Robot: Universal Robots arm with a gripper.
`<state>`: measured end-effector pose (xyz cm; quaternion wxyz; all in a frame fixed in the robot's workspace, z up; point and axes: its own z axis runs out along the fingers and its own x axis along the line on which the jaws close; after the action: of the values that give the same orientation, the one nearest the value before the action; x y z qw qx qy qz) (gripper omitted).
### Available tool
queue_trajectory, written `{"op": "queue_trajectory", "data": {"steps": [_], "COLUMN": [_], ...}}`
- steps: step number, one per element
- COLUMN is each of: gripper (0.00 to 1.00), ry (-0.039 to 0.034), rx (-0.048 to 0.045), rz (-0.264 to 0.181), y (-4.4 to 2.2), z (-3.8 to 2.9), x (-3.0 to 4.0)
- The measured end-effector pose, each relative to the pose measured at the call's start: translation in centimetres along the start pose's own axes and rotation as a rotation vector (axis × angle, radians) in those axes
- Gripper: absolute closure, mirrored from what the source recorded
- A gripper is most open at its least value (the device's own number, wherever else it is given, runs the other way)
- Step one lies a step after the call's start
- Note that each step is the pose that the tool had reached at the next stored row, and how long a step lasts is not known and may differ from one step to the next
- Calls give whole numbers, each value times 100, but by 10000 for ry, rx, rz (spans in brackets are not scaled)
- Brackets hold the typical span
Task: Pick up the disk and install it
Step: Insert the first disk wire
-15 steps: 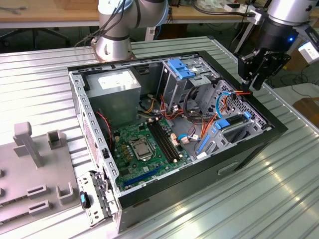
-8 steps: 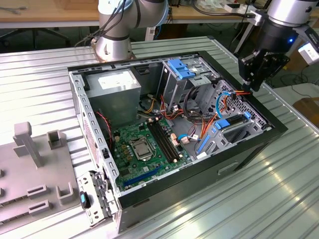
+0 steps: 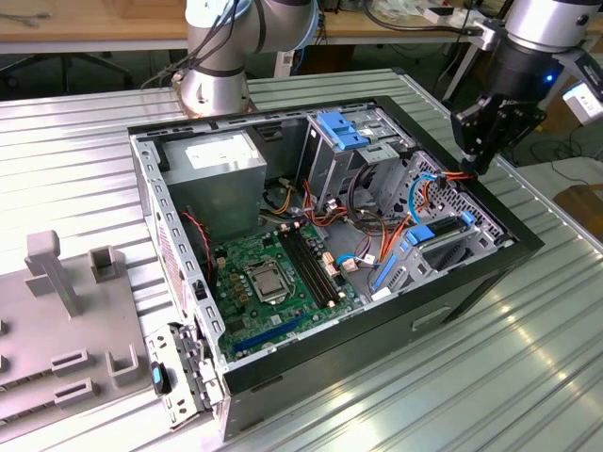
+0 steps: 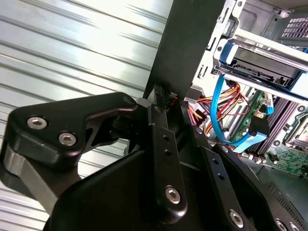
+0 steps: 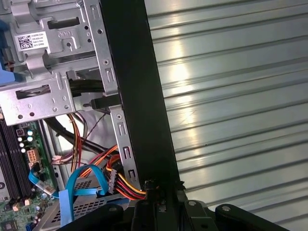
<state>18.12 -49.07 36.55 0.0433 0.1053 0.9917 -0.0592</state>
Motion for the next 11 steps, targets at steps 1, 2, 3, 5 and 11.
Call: {"op": "queue_trajectory", "data": {"steps": [1, 2, 3, 5, 11], "gripper": [73, 73, 73, 73, 84], "ry": [-23, -31, -33, -35, -35], "rx": [-4, -5, -6, -6, -5], "rz": [12, 18, 20, 21, 21], "y": [0, 0, 0, 0, 0], "z": [0, 0, 0, 1, 1], "x": [0, 1, 1, 1, 1]}}
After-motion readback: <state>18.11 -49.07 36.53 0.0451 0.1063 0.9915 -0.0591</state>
